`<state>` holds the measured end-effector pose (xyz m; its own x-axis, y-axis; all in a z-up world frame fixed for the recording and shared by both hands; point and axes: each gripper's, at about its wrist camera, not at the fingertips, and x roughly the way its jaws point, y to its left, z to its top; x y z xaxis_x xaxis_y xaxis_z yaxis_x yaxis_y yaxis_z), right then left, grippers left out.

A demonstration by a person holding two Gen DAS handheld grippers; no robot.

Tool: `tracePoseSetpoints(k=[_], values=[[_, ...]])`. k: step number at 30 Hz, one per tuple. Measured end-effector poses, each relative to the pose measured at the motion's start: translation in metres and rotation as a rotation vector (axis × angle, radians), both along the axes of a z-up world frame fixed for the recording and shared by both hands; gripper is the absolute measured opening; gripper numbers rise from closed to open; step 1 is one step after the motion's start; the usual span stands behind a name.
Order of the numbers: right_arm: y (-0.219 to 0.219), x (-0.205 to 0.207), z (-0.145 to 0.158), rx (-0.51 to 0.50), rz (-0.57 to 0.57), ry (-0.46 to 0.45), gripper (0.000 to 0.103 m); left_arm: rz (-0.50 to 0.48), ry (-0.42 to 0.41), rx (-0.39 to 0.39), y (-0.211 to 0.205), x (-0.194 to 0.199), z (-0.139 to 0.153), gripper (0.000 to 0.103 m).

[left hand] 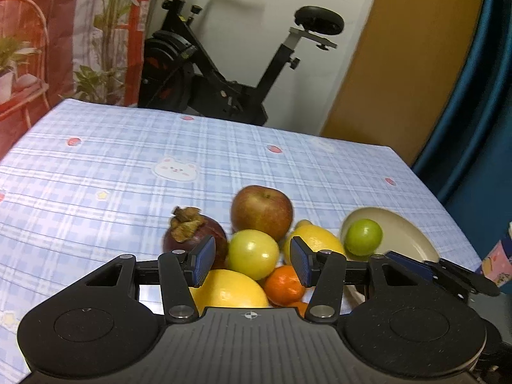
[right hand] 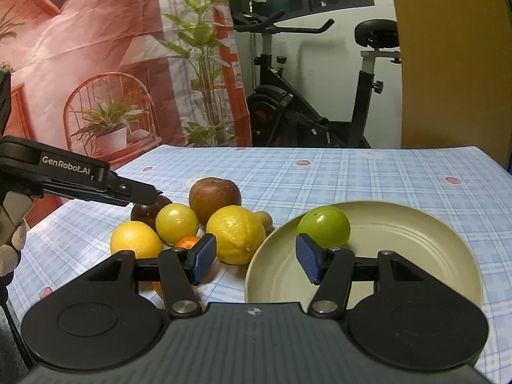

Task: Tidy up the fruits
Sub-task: 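Move the left gripper back to the yellow lemon in the cluster, then close the left gripper around the yellow lemon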

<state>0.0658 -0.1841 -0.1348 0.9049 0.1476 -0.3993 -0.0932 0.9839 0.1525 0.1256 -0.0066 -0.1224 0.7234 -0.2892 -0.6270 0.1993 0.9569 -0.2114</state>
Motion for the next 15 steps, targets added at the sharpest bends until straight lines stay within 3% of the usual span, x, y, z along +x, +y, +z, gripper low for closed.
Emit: tracePoseSetpoints(k=[15], values=[[0.01,0.048,-0.002,-0.066,0.111,0.033,0.058,-0.078,0.029,-0.001,-0.022,0.027,-0.003,0.054]])
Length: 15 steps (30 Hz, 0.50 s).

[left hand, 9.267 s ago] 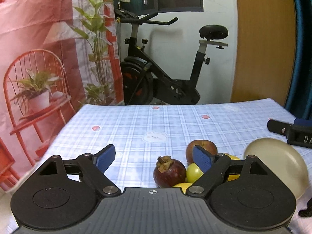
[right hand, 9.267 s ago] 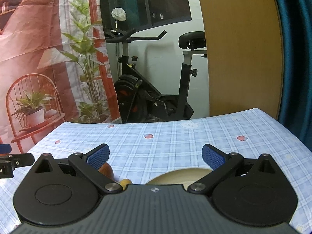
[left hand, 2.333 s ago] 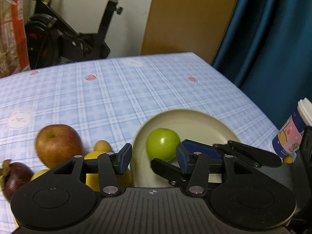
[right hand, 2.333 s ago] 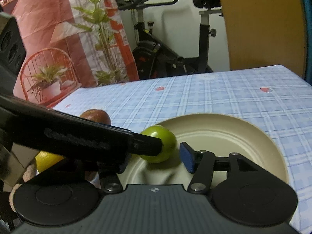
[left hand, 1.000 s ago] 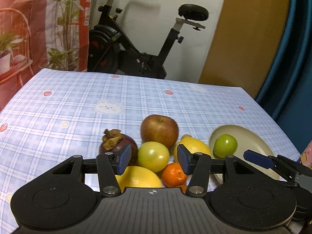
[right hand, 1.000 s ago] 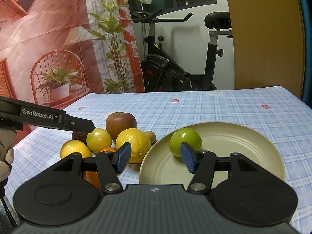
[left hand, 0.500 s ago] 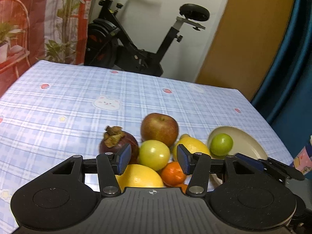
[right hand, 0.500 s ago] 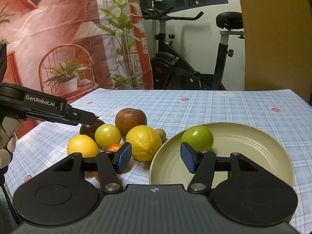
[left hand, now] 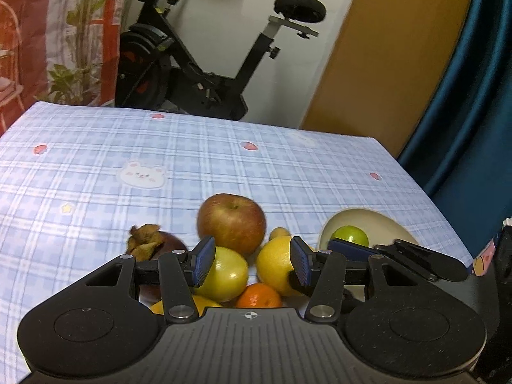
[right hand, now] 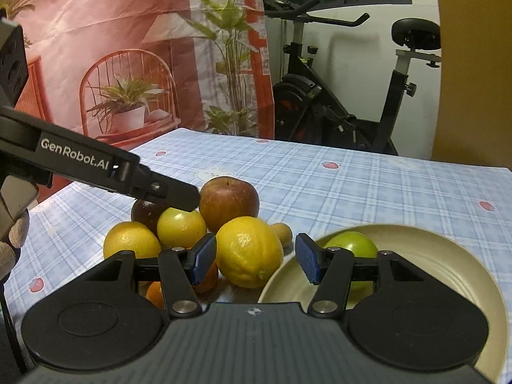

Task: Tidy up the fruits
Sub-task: 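Close the left gripper around the yellow lemon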

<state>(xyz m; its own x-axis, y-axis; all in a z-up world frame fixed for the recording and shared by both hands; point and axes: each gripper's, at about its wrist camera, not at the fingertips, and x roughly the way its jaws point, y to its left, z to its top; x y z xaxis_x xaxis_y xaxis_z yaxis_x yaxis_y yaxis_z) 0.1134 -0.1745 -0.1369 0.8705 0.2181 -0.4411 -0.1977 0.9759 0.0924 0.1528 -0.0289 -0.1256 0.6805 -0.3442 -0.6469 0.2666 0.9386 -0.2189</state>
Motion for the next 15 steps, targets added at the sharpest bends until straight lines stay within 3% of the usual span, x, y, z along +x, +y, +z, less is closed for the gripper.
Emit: tracePoseSetpoints(k=[7,15], values=[[0.004,0.016,-0.006,0.0,0.026,0.037,0.057,-0.059,0.012,0.04,-0.019,0.008,-0.006,0.054],[-0.004,0.001,-0.011,0.055,0.021,0.03,0.05,-0.112,0.036,0.058,-0.031,0.009,-0.013,0.054]])
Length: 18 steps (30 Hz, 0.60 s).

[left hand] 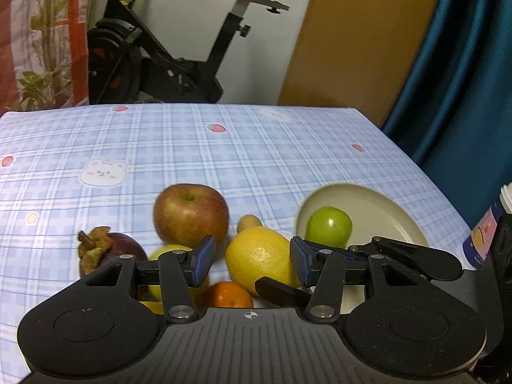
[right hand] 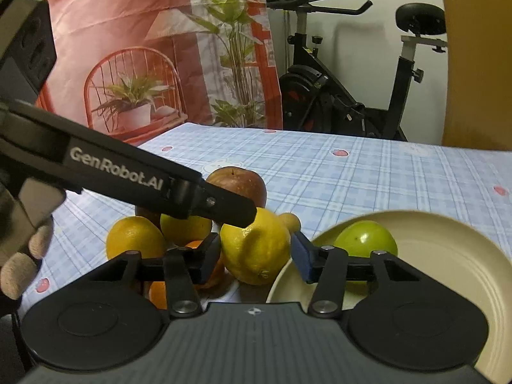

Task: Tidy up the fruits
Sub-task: 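Close the left gripper around the yellow lemon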

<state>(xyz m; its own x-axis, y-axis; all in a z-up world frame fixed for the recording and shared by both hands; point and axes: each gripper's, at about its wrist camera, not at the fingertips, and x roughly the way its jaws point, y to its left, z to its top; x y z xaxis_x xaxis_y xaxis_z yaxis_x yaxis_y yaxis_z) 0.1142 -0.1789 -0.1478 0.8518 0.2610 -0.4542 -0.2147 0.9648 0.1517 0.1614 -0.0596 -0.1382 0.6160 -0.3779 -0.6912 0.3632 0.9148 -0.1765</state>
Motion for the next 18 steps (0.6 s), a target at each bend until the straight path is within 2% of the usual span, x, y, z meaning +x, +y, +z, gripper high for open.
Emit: tracePoseSetpoints(k=[4,13,18], values=[[-0.003,-0.009,-0.001,0.016,-0.007,-0.004,0.045,-0.016,0.008,0.017,-0.005,0.003,-0.005,0.054],[-0.004,-0.008,-0.001,0.021,-0.007,-0.008,0.044,-0.024,0.048,-0.003,-0.01,0.017,-0.014,0.059],[-0.002,-0.008,-0.001,0.01,-0.011,-0.014,0.047,-0.04,0.024,0.027,-0.016,0.014,-0.016,0.06]])
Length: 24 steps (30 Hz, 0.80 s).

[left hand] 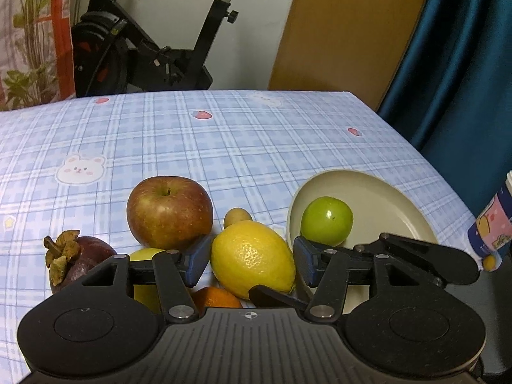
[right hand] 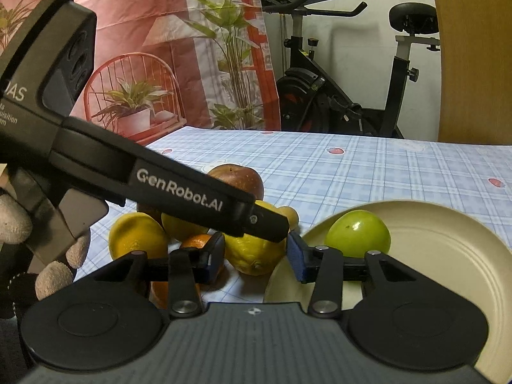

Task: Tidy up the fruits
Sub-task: 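Close the left gripper around the yellow lemon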

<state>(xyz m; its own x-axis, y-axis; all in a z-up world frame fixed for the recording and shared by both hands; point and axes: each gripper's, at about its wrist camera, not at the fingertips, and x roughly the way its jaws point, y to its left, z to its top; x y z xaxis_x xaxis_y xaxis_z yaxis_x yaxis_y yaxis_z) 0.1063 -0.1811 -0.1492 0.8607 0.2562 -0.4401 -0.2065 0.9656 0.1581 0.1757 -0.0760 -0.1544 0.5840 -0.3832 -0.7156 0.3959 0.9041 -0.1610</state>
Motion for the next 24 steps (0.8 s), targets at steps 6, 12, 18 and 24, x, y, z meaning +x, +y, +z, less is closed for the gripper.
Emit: tracePoseSetpoints(k=[6,12,18,24], values=[[0.005,0.006,-0.001,-0.039,-0.005,0.004,0.056,-0.006,-0.021,0.02,-0.004,-0.003,-0.001,0.06],[0.013,0.007,-0.003,-0.096,-0.004,-0.023,0.058,-0.002,-0.042,0.008,0.0,-0.014,0.001,0.056],[0.021,0.004,-0.007,-0.154,0.011,-0.053,0.054,-0.011,-0.043,0.008,0.002,-0.023,0.002,0.054],[0.02,0.006,-0.007,-0.156,0.019,-0.046,0.055,0.003,-0.022,-0.015,0.005,-0.02,0.002,0.054]])
